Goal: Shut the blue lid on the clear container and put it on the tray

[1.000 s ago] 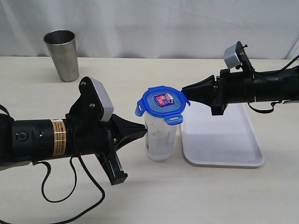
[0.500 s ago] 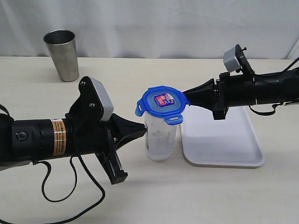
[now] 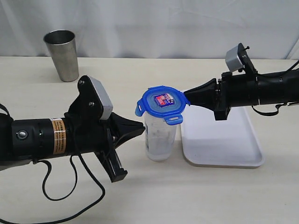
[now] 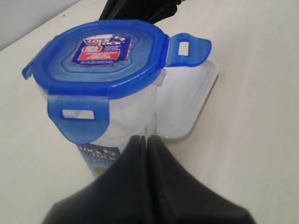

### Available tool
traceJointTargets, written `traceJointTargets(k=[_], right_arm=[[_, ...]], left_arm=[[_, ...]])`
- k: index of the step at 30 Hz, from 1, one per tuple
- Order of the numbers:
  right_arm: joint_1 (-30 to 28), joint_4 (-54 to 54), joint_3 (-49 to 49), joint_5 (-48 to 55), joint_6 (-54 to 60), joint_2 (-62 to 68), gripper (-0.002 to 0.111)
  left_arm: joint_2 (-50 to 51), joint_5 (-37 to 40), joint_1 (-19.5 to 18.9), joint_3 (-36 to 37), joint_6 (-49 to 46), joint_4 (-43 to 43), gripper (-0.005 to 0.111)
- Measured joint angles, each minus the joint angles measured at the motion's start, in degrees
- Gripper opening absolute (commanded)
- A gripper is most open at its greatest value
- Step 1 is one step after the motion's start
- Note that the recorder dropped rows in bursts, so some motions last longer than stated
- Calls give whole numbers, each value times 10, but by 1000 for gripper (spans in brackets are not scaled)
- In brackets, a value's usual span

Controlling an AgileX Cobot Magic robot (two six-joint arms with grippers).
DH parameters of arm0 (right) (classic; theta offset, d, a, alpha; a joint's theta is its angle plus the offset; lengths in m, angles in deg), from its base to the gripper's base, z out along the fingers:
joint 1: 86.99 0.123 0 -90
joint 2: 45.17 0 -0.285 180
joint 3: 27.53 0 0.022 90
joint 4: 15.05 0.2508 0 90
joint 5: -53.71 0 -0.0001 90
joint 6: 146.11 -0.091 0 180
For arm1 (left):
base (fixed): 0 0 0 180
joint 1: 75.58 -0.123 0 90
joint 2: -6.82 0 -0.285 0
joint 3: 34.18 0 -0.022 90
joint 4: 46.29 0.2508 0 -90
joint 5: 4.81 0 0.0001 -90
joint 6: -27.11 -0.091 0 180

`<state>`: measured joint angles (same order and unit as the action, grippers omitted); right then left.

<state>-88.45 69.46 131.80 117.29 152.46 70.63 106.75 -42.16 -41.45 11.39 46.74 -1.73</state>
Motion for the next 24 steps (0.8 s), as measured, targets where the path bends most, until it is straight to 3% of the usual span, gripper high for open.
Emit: traceJointTargets(k=[24], right_arm=[[0,-15,-6,5,-10,0,4]], left_arm=[[0,6,0,0,-19,-26,0]])
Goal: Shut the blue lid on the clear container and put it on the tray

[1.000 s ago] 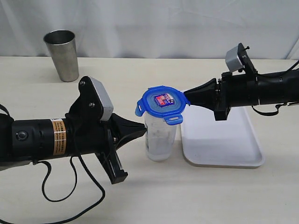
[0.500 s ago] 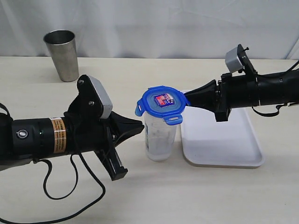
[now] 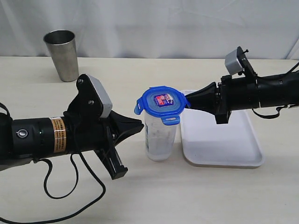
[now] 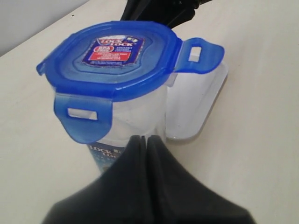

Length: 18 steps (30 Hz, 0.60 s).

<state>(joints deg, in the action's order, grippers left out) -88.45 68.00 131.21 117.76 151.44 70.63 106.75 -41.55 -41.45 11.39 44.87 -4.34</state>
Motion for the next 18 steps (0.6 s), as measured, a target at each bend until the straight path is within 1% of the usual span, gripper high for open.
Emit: traceJointTargets(k=[18], right_arm=[[0,-21,0,0,0,0,4]], left_arm=[[0,2,0,0,-15,-15,0]])
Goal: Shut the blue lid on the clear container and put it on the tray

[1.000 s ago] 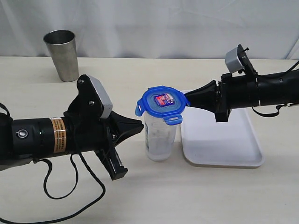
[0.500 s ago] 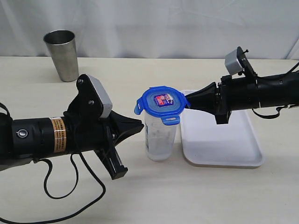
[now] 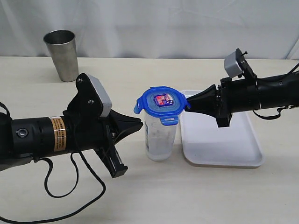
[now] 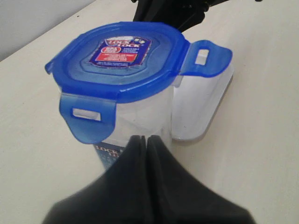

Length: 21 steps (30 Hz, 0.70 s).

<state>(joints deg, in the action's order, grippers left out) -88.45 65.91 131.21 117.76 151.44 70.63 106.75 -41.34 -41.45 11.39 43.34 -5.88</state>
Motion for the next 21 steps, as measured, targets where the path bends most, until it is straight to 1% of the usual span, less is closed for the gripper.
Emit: traceJointTargets(k=[17,21], right_arm=[[0,-18,0,-2,-6,0,4],[-7,-30,-1,-55,-30,-19,4]], left_arm=[[0,10,0,0,-15,-17,0],[0,19,0,0,-15,-17,0]])
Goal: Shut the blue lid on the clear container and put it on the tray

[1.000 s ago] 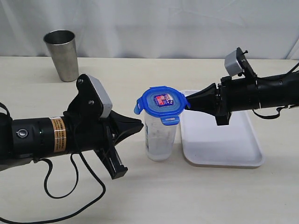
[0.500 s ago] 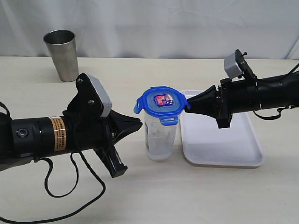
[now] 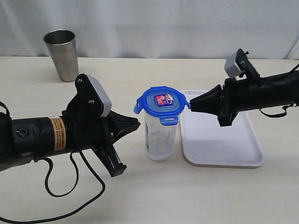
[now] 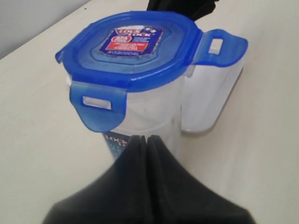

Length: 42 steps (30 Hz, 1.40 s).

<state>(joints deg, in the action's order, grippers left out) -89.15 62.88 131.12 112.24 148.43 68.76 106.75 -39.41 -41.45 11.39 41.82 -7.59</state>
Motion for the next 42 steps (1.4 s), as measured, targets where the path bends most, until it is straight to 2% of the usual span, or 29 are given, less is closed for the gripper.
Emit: traceJointTargets(k=[5,13,19,25,42], right_arm=[[-7,36,0,-42,3,-29,4],[5,51,0,-17,40,-31,4],[16,60,0,-13,48,-31,4],[23,51,0,1,48,-31,4],[23,20,0,7,20,-31,4]], left_arm=[[0,13,0,0,13,3,0],[0,7,0,0,68,76,0],[0,-26,0,0,77,98,0],[0,-28,0,0,70,94,0],[0,-26,0,0,1,10,0]])
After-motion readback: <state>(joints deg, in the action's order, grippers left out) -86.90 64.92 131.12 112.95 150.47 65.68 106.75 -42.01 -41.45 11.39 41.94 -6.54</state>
